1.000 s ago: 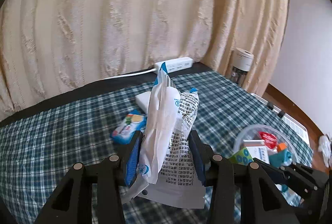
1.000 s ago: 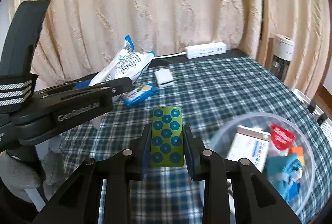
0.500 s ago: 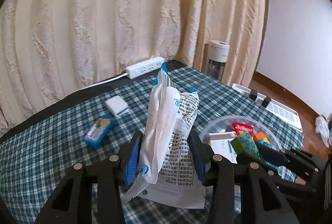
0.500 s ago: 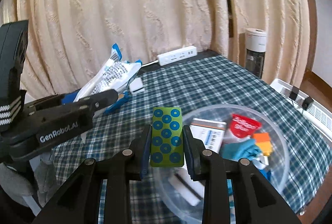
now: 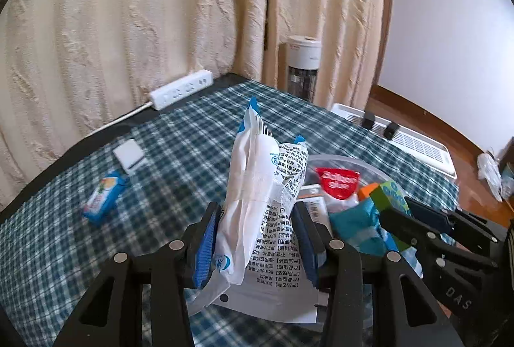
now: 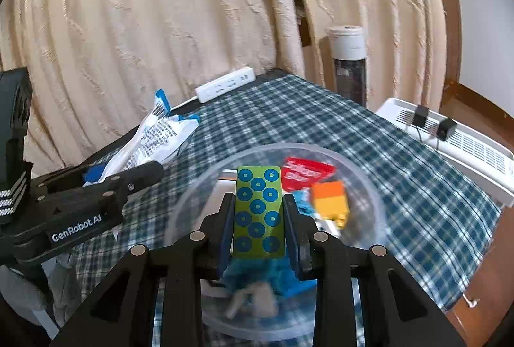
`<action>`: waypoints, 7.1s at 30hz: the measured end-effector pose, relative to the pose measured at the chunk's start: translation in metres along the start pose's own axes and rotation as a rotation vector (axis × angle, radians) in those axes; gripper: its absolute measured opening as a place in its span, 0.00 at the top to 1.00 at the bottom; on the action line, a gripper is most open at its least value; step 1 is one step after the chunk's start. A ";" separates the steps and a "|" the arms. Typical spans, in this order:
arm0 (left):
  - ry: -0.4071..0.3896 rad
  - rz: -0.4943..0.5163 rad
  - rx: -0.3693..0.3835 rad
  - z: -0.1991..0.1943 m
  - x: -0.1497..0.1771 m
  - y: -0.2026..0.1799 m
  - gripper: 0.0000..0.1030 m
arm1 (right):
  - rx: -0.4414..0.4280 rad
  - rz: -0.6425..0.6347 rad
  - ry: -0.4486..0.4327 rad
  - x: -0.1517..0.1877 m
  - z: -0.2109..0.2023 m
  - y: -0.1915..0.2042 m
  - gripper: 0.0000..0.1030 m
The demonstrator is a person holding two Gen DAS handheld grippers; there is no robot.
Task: Organize objects
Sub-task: 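Carry the wipe pack and green card with both tools over the bowl, then release the wipe pack and green card into the bowl from both tools, then move both tools back toward the blue cracker packet and white block, then grasp the blue cracker packet with the left tool while the right grasps the white block, then carry the cracker packet and white block with both tools to the bowl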
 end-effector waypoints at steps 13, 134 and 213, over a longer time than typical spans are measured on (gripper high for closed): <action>0.041 0.065 0.042 0.016 0.010 -0.045 0.54 | 0.026 0.059 -0.018 0.003 -0.011 -0.039 0.71; 0.207 -0.314 -0.222 0.147 0.045 0.240 0.50 | -0.163 -0.132 0.314 -0.076 0.210 0.150 0.25; 0.200 -0.448 -0.214 0.140 0.043 0.279 0.32 | -0.163 -0.025 0.203 -0.065 0.097 0.079 0.55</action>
Point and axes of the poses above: each gripper's, at about its wrist camera, not at the fingertips, and z roughly the way its jaws point, y to its left, x to its underside, the point moved 10 cm from there along z, roughly the way its jaws point, and after that the axes turned 11 degrees about -x, right-handed, at the moved point
